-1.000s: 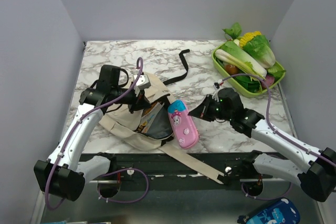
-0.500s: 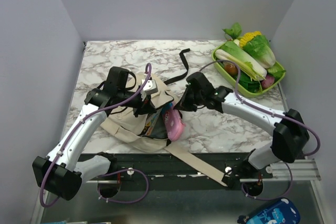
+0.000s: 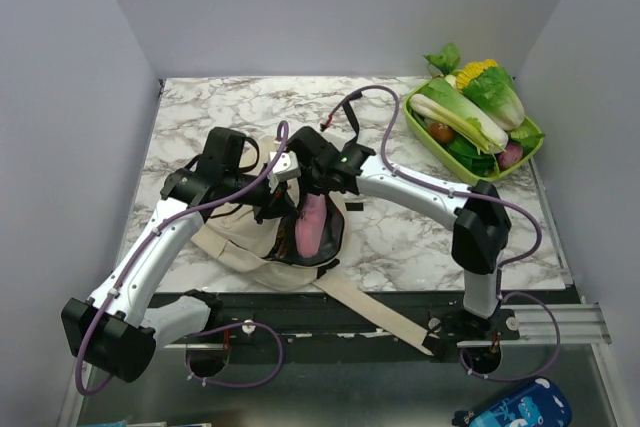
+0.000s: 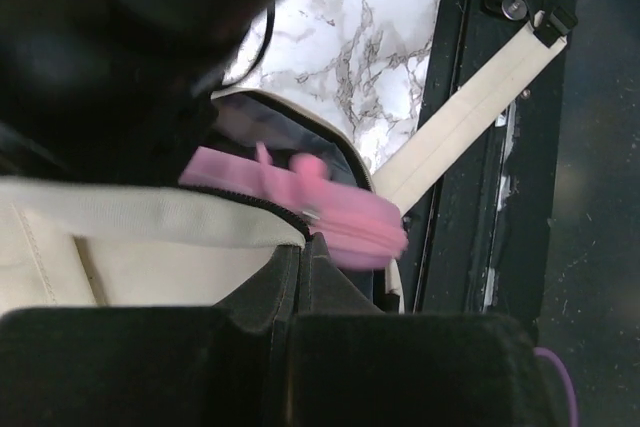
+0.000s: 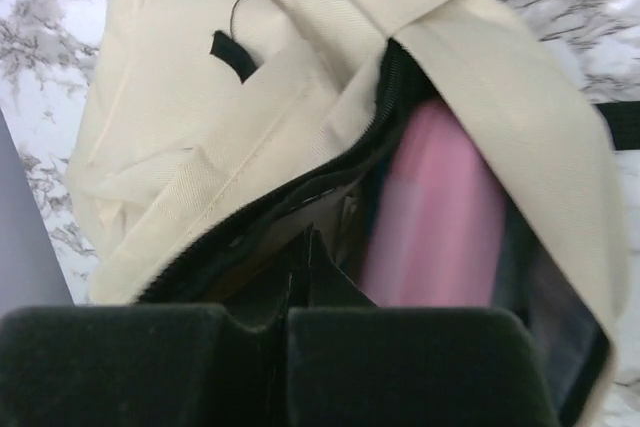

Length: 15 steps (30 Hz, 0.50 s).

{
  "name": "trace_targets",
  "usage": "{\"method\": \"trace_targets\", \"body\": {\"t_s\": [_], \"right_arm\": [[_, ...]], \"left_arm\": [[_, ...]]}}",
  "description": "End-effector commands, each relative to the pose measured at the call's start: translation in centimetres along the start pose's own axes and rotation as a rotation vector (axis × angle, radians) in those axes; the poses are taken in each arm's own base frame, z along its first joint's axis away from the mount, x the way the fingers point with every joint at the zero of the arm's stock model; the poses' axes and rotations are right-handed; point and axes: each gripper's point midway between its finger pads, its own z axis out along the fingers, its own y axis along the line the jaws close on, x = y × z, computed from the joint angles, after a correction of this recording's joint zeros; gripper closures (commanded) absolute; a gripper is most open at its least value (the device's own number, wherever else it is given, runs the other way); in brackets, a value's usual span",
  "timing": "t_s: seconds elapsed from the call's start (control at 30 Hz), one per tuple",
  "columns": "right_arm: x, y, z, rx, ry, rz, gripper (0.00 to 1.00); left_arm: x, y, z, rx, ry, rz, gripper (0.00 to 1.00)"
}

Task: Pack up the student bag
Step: Place the stationery in the student bag.

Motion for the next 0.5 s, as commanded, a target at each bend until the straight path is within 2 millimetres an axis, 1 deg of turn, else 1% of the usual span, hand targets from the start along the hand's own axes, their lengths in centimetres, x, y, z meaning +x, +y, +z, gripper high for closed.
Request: {"method": "trace_targets", "body": {"t_s": [0.0,0.03,0.1,0.17,0.2,0.23,0.27,0.3,0.33,0.37,0.4,0.43,0.47], "right_arm": [[3.5,0.9,2.0,0.03,0.049,-0.057,0.99],[4.3,1.3,2.5,0.007,0.068,-0.082,1.0],[6.2,1.6,2.5,-0.037,0.135,-0.106,0.99],[7.0,0.9,2.7,-0.042,0.148,-0.14,1.0],[7.1,0.5,2.7,-0.041,0.147,-0.151,0.99],[7.6,-0.5,2.9,-0.03,0.153,-0.168,0.91],[7.1,-0.4,2.3,-0.043,0.138,-0.176,0.86],[6.7,-0.8,2.1,-0.038,0.115,-0.189,0.8],[6.1,-1.1,1.7,-0.041,0.09,-0.223,0.68],[5.7,-2.1,1.5,-0.02,0.069,-0.245,0.64],[4.1,-2.3,0.0,-0.023,0.011,-0.242,0.6],[3.4,-2.5,-0.6,-0.037,-0.016,-0.259,0.55],[2.9,-2.6,-1.3,-0.052,-0.035,-0.262,0.53]], "left_arm": [[-2.7,-1.6,-0.8,0.037,-0.08,0.077,1.0],[-2.7,-1.6,-0.8,0.033,-0.078,0.077,1.0],[-2.4,-1.4,-0.8,0.018,-0.073,0.083,1.0],[-2.2,-1.2,-0.8,0.01,-0.073,0.086,1.0],[-2.1,-1.1,-0.8,0.007,-0.071,0.086,1.0],[-2.1,-1.1,-0.7,0.006,-0.071,0.087,1.0],[-2.0,-1.0,-0.6,0.007,-0.07,0.084,1.0],[-1.9,-0.9,-0.6,0.007,-0.067,0.079,1.0],[-1.7,-0.8,-0.4,0.009,-0.062,0.072,1.0],[-1.7,-0.9,-0.4,0.012,-0.06,0.068,1.0],[-1.6,-0.8,-0.4,0.014,-0.057,0.066,1.0],[-1.4,-0.8,-0.4,0.011,-0.053,0.064,1.0],[-1.2,-0.8,-0.3,0.012,-0.049,0.064,1.0]]}}
